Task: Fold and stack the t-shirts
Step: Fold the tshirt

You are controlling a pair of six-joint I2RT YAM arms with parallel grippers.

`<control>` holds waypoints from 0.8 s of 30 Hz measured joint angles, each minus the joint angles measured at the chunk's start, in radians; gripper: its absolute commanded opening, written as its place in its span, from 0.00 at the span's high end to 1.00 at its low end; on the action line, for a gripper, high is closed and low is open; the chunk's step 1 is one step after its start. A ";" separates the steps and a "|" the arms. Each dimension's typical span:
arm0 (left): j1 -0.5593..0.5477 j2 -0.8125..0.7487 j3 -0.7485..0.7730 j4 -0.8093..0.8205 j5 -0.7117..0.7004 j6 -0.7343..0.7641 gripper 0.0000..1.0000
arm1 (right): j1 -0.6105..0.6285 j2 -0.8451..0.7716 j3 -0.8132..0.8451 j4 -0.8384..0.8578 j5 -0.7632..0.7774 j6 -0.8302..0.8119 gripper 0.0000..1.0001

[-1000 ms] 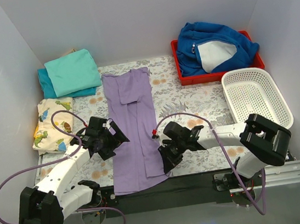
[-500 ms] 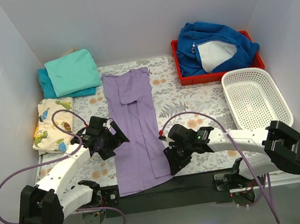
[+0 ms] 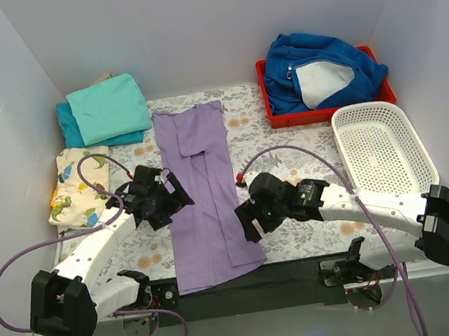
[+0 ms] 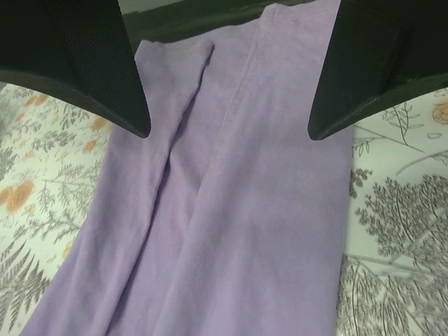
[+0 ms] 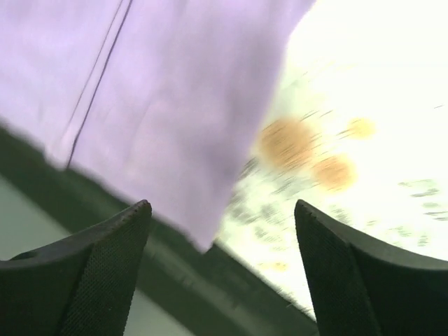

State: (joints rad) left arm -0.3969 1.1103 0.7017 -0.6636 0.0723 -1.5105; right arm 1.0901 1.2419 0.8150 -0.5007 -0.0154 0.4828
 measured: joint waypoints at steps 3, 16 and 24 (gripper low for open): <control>0.000 0.047 0.069 0.009 -0.060 0.019 0.05 | -0.116 0.009 0.045 0.020 0.063 -0.056 0.09; 0.209 0.532 0.413 0.281 -0.137 0.139 0.05 | -0.639 0.623 0.526 0.281 -0.314 -0.271 0.14; 0.270 0.822 0.610 0.415 -0.067 0.162 0.05 | -0.659 0.932 0.808 0.312 -0.543 -0.280 0.17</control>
State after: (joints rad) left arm -0.1265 1.9327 1.3117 -0.2485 0.0051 -1.3483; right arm 0.4313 2.1738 1.6234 -0.1886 -0.5587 0.2028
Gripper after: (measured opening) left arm 0.949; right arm 0.838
